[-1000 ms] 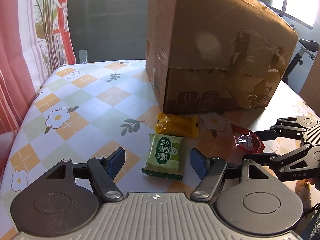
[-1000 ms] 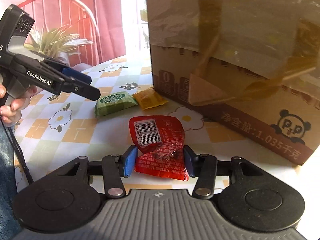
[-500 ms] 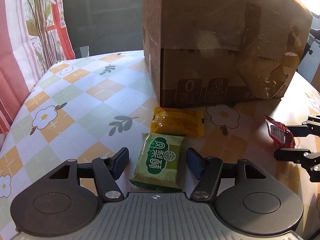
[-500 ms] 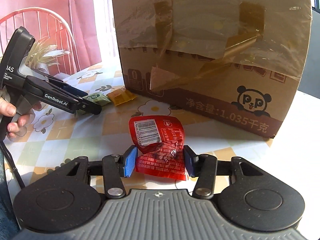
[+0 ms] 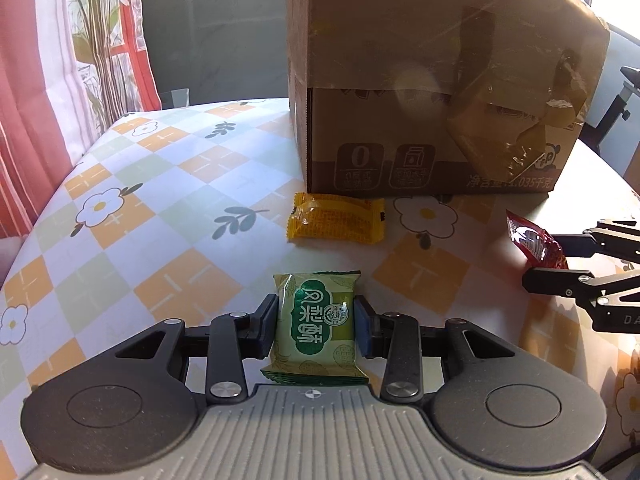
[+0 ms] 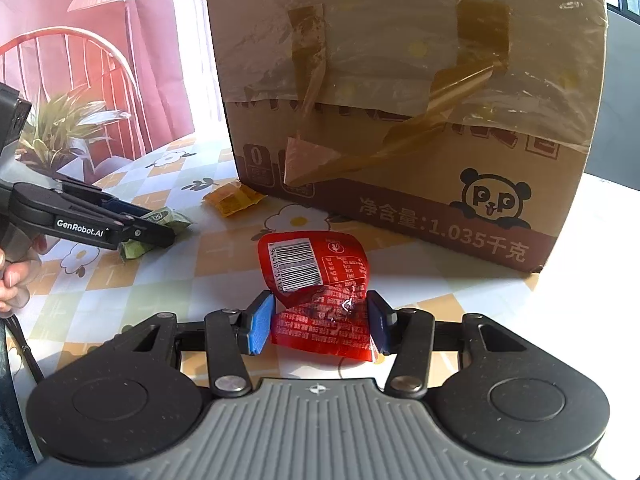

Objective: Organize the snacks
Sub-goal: 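Carry both packets over the box and open both tools to drop them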

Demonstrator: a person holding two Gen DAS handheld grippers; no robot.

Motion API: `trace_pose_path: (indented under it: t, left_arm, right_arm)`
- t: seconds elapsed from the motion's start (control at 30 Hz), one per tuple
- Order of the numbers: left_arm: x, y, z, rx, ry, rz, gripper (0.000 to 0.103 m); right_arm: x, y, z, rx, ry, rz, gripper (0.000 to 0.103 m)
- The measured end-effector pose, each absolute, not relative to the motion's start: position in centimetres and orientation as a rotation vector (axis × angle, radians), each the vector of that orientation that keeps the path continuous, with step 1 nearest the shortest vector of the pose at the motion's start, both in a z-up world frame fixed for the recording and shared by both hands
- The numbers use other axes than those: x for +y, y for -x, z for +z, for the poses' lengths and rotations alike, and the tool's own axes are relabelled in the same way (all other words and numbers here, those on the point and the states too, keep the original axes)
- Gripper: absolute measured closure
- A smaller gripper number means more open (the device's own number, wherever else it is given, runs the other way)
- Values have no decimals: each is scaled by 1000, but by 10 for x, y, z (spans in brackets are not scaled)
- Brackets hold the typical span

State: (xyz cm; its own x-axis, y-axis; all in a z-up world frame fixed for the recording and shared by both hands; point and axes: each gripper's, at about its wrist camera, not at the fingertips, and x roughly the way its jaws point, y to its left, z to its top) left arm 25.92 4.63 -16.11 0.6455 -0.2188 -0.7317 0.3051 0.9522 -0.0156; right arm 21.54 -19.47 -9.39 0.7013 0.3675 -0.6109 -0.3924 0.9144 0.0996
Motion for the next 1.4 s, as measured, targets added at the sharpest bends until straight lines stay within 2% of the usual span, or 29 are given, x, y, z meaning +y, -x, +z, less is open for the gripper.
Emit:
trace_pose_path:
  t: [0.67, 0.8, 1.1, 1.27, 1.4]
  left_arm:
    - [45, -219, -126, 703, 2, -276, 62]
    - [40, -223, -101, 641, 0, -286, 62]
    - [14, -267, -7, 416, -24, -355, 62]
    - [-17, -308, 23, 353, -60, -376, 62]
    - [-41, -343, 25, 374, -81, -363, 62]
  right_arm:
    - [-214, -186, -73, 563, -61, 400, 52]
    - [-223, -180, -44, 474, -77, 391, 52]
    - [-242, -209, 61, 232, -36, 353, 52]
    - [-246, -251, 89, 202, 20, 290, 52]
    - [-253, -291, 82, 275, 18, 235, 52]
